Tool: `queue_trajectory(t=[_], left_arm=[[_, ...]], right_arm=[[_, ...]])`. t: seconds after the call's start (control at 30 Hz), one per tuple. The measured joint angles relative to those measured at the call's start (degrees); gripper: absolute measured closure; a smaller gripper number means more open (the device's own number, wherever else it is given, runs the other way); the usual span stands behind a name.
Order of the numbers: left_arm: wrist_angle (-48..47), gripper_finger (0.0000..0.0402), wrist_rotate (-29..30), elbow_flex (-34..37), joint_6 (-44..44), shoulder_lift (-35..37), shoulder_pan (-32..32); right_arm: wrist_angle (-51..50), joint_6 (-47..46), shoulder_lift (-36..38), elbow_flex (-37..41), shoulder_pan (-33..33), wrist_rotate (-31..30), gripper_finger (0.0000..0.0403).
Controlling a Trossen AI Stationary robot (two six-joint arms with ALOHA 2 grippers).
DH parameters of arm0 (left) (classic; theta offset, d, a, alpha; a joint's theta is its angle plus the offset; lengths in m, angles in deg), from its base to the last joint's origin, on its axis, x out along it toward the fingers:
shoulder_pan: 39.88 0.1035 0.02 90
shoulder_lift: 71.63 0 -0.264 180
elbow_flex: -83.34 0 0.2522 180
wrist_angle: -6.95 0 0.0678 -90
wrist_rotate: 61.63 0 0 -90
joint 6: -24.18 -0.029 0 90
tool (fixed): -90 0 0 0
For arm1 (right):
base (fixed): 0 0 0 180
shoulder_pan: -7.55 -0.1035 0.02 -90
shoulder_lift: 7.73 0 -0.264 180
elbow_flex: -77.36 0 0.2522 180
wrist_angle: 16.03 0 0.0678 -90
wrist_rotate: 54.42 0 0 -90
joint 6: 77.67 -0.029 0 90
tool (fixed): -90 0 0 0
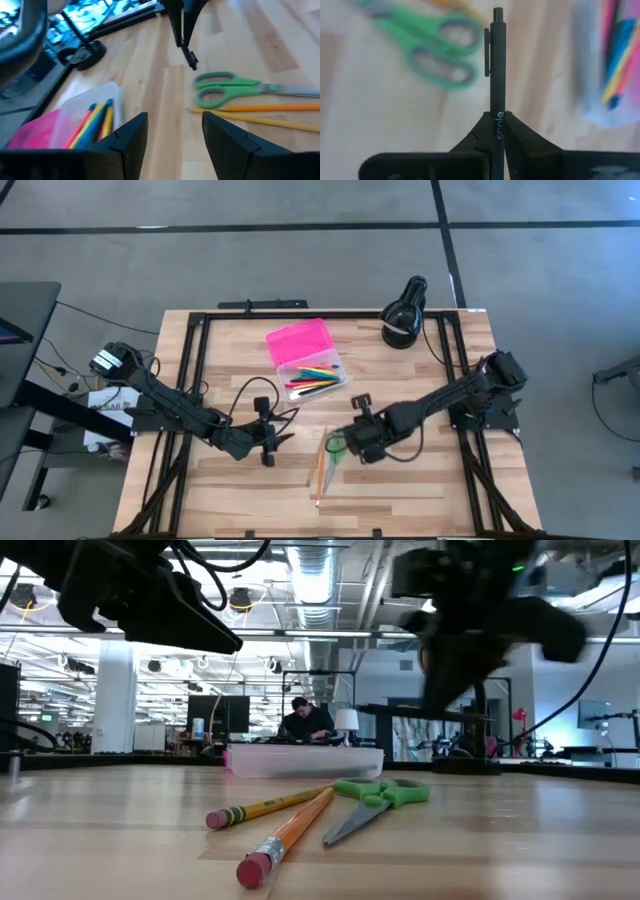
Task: Pick & place school supplies into a supply box
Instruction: Put the black pen into the pink supply box
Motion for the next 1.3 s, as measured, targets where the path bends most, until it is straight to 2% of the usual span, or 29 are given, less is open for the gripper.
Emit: queue_trajectory(t=[0.23, 0.4, 0.6, 0.87, 0.97, 1.1, 1.3], left_arm=[[-0.7, 0.0219, 7.2, 0.0, -0.9, 0.1, -1.1], [-4.8, 0.0219, 16.0, 0.0, -0.1, 0.1, -2.8], [-6.7, 0.0219, 22.7, 0.0, 0.8, 0.1, -5.6], [-7.4, 0.0219, 27.5, 0.0, 0.3, 0.1, -8.5], [-7.5, 0.0219, 27.7, 0.0, 0.3, 0.1, -8.6], [-7.7, 0.0219, 27.7, 0.0, 0.3, 0.1, -8.6], [-8.5, 0.0219, 27.7, 0.0, 0.5, 0.1, -8.6]], right_arm=[[12.2, 10.8, 0.0, 0.0, 8.5, -0.8, 0.0392], [21.1, 15.7, 0.0, 0.0, 13.9, -0.3, 0.0392], [27.8, 18.1, -1.1, -0.1, 19.6, 5.8, 0.0392], [30.1, 17.5, -4.2, 0.1, 24.7, 7.4, 0.0391], [33.5, 17.4, -5.6, -0.3, 25.5, 7.5, 0.0391], [33.2, 15.8, -6.7, -0.1, 26.8, 7.6, 0.0389], [34.1, 14.0, -7.4, -0.1, 27.8, 7.4, 0.0360]])
